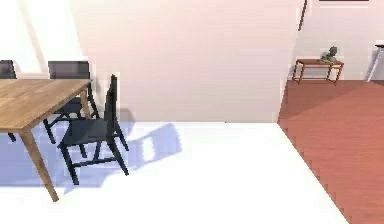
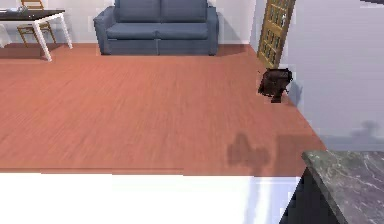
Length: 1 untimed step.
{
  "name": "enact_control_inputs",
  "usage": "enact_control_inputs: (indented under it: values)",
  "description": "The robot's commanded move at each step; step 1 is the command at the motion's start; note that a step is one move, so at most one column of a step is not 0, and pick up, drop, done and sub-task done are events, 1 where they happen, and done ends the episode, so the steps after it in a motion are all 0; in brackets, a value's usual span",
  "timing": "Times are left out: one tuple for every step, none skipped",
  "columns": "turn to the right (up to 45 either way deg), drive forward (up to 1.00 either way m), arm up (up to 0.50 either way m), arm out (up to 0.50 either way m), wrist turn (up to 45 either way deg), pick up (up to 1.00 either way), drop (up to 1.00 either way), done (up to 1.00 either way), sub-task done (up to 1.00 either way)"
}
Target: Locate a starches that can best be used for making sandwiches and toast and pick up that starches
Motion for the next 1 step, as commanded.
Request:
enact_control_inputs:
  values:
    - [0.0,0.10,0.00,0.00,0.0,0.00,0.00,0.00,0.00]
